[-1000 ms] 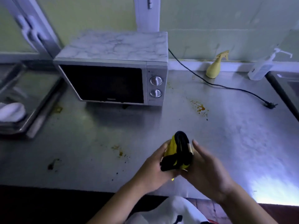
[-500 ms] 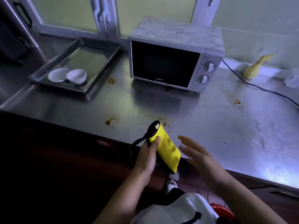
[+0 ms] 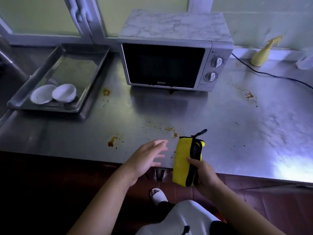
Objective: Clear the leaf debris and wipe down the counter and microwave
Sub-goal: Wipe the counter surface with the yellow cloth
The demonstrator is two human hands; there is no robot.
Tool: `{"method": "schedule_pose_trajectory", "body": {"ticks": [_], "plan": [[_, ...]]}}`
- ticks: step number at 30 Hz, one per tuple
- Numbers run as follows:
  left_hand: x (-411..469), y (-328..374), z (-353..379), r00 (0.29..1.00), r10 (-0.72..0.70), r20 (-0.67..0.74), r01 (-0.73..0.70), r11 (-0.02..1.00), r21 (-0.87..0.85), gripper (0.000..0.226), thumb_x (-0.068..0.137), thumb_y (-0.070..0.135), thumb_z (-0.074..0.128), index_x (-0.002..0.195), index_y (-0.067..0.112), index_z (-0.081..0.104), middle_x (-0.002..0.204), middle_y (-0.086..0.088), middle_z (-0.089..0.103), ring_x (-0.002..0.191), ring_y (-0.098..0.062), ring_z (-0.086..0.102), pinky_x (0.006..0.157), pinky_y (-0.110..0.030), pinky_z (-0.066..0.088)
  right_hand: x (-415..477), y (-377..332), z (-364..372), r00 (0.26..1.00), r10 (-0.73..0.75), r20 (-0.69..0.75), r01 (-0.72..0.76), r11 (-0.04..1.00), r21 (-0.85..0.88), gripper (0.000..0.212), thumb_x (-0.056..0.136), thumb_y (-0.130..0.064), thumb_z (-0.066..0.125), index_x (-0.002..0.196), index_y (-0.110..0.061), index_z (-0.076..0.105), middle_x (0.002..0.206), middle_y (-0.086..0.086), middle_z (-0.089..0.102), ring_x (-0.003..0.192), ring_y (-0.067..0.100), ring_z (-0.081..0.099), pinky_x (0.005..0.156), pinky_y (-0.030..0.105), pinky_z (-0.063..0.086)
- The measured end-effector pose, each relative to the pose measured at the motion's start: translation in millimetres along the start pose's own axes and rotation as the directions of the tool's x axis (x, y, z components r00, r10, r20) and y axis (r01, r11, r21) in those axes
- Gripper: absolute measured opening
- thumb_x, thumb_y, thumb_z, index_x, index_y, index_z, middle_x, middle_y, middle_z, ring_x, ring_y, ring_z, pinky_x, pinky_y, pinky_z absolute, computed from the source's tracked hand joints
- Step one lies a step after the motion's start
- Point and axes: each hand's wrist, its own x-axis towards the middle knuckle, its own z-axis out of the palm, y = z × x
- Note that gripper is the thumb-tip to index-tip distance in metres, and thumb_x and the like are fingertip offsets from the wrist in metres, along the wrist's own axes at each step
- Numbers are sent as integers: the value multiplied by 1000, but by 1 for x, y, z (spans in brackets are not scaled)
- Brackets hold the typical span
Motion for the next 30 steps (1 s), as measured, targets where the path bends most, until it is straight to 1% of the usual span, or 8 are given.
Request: {"method": "schedule_pose_trajectory", "body": {"ticks": [4,11,14,19,24,27,28,30], "plan": [[30,-10,-43,986,-75,-152,82,996,42,16,102,32,51,112,36,63,123,5,67,105,-9,67,95,-36,55,36,-9,-4,973,-124,-196,117,992,-48,19,98,-12,57,115,-20,63,93,6,76,86,28,72,73,40,57],[46,-31,-93,982,-96,-163,105,993,50,16,100,26,56,110,37,64,118,8,68,98,-5,69,82,-25,56,73,-64,1,820,-458,-342,252,827,-502,49,92,-6,41,134,-31,44,80,6,56,55,25,50,40,28,39],[51,-38,-114,983,-112,-143,120,991,50,17,101,21,55,109,34,63,117,4,68,101,-11,68,85,-29,55,82,-73,10,748,-567,-344,197,685,-701,67,90,-7,39,145,-45,31,97,3,61,71,35,59,53,39,51],[54,-45,-153,995,-73,-66,81,989,125,18,100,20,57,109,36,62,110,7,68,101,-7,65,86,-27,54,86,-60,33,683,-641,-351,139,585,-799,79,84,3,36,151,-39,36,123,12,61,91,40,63,69,43,52],[64,-57,-204,998,-44,-46,52,978,201,18,98,22,59,111,35,63,109,6,68,102,-7,64,88,-30,53,98,-75,51,560,-691,-458,240,664,-708,74,83,-1,29,143,-39,47,120,7,68,87,26,62,65,39,54],[81,-62,-223,992,7,-125,24,970,244,18,96,27,61,112,35,64,110,10,68,102,-7,64,88,-30,52,108,-84,59,432,-826,-364,300,512,-805,78,74,-3,30,139,-40,49,131,0,62,114,21,61,91,45,52],[88,-64,-225,990,30,-138,5,968,251,19,96,28,61,114,35,63,112,10,67,102,-6,63,85,-27,50,113,-85,60,464,-810,-357,201,489,-849,75,79,-3,35,146,-34,43,143,3,53,125,29,55,99,50,47],[103,-68,-224,988,72,-135,-34,964,264,22,96,27,61,118,33,61,121,7,65,110,-9,61,88,-26,46,125,-73,61,679,-635,-367,-116,401,-909,76,87,-8,46,156,-34,26,160,4,32,141,32,37,111,55,34]]}}
